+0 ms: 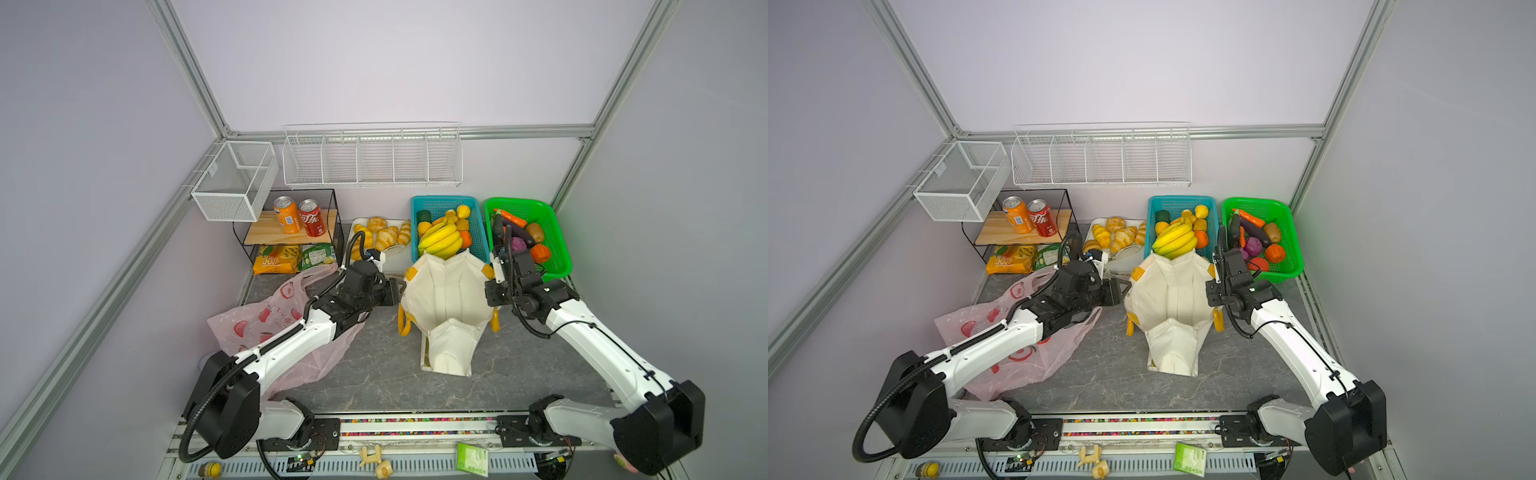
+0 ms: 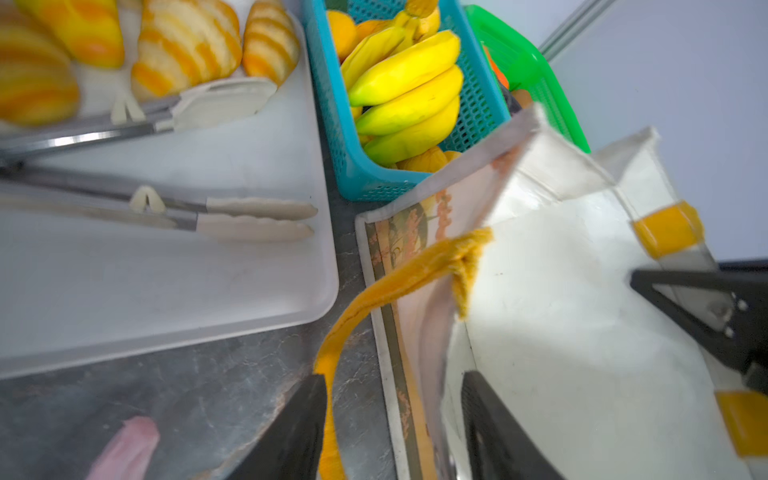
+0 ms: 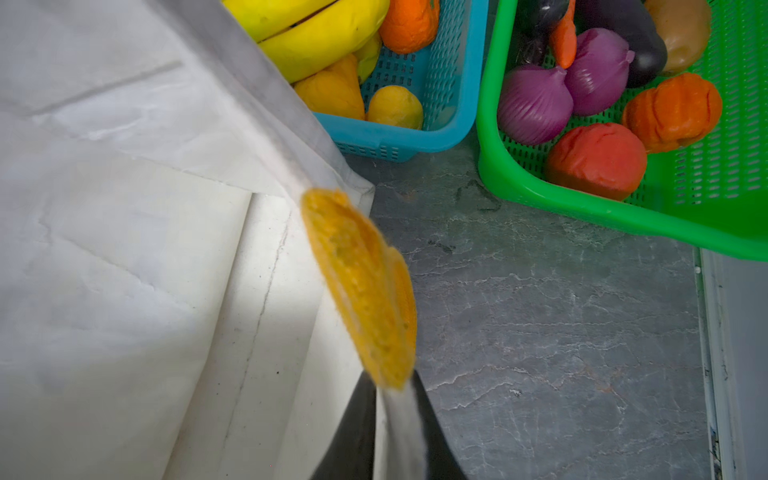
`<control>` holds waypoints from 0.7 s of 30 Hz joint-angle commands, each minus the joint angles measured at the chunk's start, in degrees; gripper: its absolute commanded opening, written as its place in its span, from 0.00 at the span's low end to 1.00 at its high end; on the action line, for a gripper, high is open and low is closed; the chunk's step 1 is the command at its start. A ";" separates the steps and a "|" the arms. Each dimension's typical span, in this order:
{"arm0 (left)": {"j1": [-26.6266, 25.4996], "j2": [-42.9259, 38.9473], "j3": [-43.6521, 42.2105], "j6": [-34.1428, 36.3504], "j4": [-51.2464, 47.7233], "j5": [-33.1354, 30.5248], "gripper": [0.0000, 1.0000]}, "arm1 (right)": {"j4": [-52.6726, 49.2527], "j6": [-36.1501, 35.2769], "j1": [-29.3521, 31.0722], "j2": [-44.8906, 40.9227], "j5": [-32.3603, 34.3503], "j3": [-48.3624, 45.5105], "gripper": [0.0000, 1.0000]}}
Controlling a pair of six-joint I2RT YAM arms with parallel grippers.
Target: Place the mixed food into the grocery bags and tie them
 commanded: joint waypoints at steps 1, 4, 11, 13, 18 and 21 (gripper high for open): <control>1.47 -6.97 2.02 4.46 -1.12 -0.88 0.67 | 2.55 -0.36 -0.37 -1.21 -2.04 -0.57 0.17; 4.08 -13.28 2.56 5.39 -1.74 -3.87 0.81 | 3.45 -0.36 -0.39 -2.06 -2.68 -1.14 0.17; 20.28 -12.62 11.60 4.97 -8.17 -11.85 0.83 | 6.24 -1.15 -0.56 -3.40 -4.40 -2.24 0.17; 25.62 -9.16 15.57 5.66 -8.69 -10.80 0.83 | 6.51 -1.13 -0.72 -3.53 -5.17 -2.45 0.17; 32.28 1.54 26.38 8.57 -13.11 -10.64 0.83 | 8.38 -0.83 -1.11 -3.95 -7.99 -3.30 0.17; 33.62 8.49 33.26 10.81 -17.53 -9.20 0.83 | 9.00 -0.66 -1.39 -4.00 -9.08 -3.59 0.17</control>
